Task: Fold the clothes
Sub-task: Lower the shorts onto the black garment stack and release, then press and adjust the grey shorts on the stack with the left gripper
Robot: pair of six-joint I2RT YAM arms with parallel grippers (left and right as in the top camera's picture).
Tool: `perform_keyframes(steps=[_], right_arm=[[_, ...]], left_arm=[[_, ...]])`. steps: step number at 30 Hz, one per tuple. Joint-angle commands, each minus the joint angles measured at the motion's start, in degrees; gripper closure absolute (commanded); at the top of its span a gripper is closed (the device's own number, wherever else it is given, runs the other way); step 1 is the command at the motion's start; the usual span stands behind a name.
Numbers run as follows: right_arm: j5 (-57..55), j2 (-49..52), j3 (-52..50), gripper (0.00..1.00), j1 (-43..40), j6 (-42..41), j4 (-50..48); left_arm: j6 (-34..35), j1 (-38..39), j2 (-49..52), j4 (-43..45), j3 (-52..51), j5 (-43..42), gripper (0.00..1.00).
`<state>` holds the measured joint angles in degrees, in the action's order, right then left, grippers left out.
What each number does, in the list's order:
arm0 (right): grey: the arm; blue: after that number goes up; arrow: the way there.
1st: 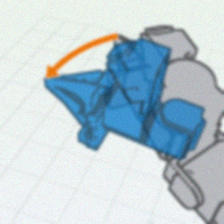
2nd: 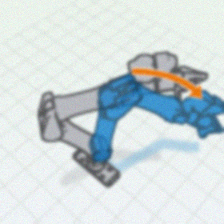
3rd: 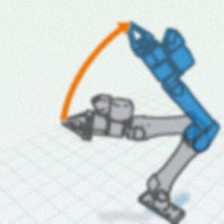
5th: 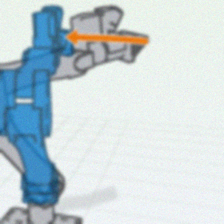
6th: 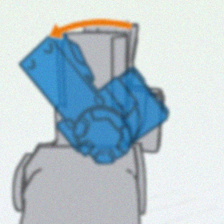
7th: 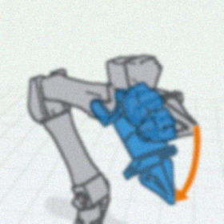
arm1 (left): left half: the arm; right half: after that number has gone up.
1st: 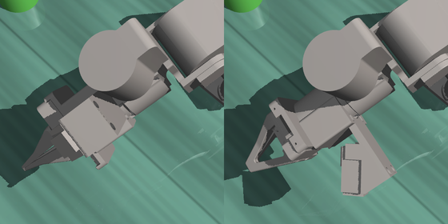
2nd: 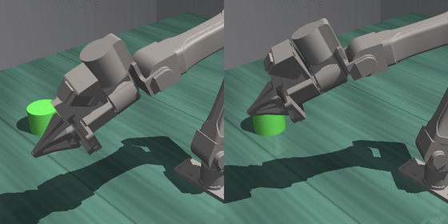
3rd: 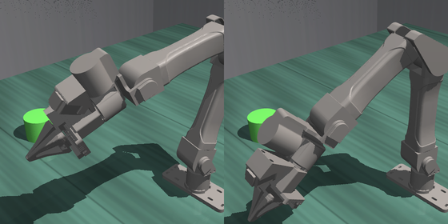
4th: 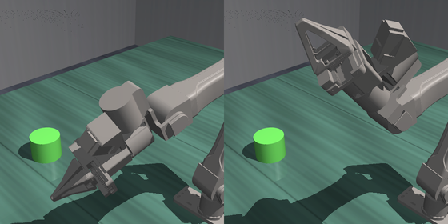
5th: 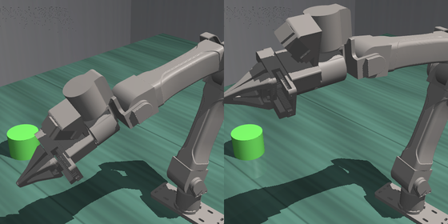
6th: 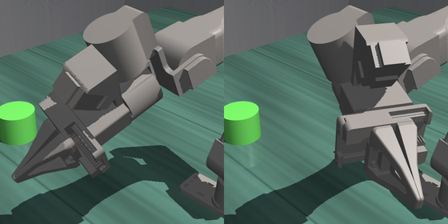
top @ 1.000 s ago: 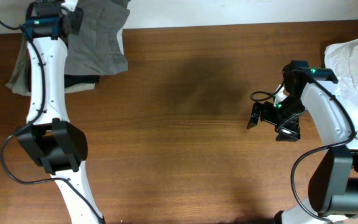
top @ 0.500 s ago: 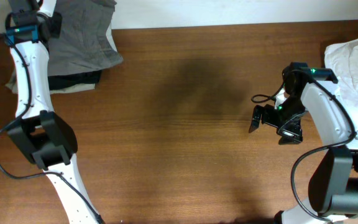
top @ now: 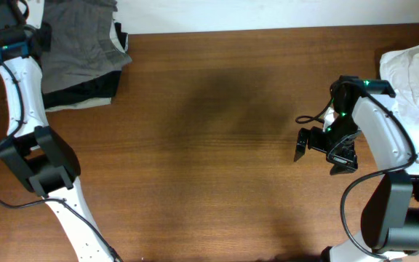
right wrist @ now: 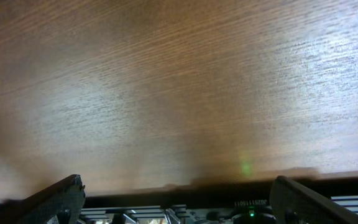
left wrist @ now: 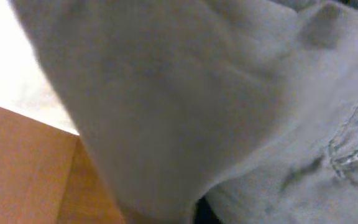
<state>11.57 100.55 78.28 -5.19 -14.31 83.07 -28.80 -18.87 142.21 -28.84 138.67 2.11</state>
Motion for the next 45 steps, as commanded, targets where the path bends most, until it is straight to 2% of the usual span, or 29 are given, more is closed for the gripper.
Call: perform_keyframes(steps=[1, 3, 4, 5, 6, 7, 11, 14, 17, 19, 22, 27, 33, 36, 40, 45], right_arm=[[-0.87, -1.2, 0.9, 0.01, 0.31, 0.35, 0.5], [-0.87, -1.2, 0.9, 0.01, 0.31, 0.35, 0.74], [-0.87, -1.18, 0.9, 0.01, 0.31, 0.35, 0.81], [-0.87, -1.2, 0.9, 0.01, 0.31, 0.35, 0.87], [-0.87, -1.2, 0.9, 0.01, 0.31, 0.35, 0.94], [-0.87, -1.2, 0.9, 0.01, 0.31, 0.35, 0.98], [-0.87, -1.2, 0.9, 0.01, 0.31, 0.37, 0.96], [-0.87, -1.2, 0.9, 0.01, 0.31, 0.37, 0.94], [-0.87, -1.2, 0.9, 0.01, 0.31, 0.37, 0.92], [-0.9, -1.2, 0.9, 0.01, 0.31, 0.39, 0.72], [-0.9, -1.2, 0.9, 0.01, 0.31, 0.59, 0.52], [-0.9, -1.2, 0.9, 0.01, 0.31, 0.59, 0.09], [-0.9, -1.2, 0.9, 0.01, 0.31, 0.61, -0.13], [-0.9, -1.2, 0.9, 0.01, 0.31, 0.61, -0.11], [-0.9, -1.2, 0.9, 0.01, 0.31, 0.59, -0.59], [-0.9, -1.2, 0.9, 0.01, 0.31, 0.59, -1.51]], left_arm=[[-0.42, -2.12, 1.09, 0.96, 1.62, 0.17, 0.59], [-0.42, -2.45, 1.09, 0.98, 1.62, 0.17, 0.58], [-0.42, -2.58, 1.09, 0.98, 1.62, 0.17, 0.52], [-0.42, -2.69, 1.09, 0.96, 1.62, 0.2, 0.36], [0.5, -2.67, 1.09, 0.79, 1.64, 0.2, 0.14], [3.41, -2.67, 1.07, 0.81, 1.64, 0.17, 0.13], [9.35, -1.66, 0.17, -1.27, 1.64, -0.02, 0.13], [9.68, 0.28, -1.29, -7.39, 1.64, -2.97, 0.13], [15.43, 2.54, -2.73, -14.64, 1.64, -5.99, 0.18], [18.91, 4.35, -3.3, -20.92, 1.64, -9.66, 0.25], [18.93, 6.51, -3.3, -25.97, 1.64, -11.34, 0.34], [18.91, 8.7, -3.06, -33.07, 1.42, -11.32, 0.35], [18.88, 8.2, -2.51, -30.27, -6.47, -9.81, 0.35], [18.88, 7.78, -2.51, -29.46, -11.39, -9.53, 0.42], [18.93, 7.61, -2.97, -34.27, -11.5, -4.22, 0.42], [18.88, 7.08, -7.04, -34.64, -11.43, 0.72, 0.42]])
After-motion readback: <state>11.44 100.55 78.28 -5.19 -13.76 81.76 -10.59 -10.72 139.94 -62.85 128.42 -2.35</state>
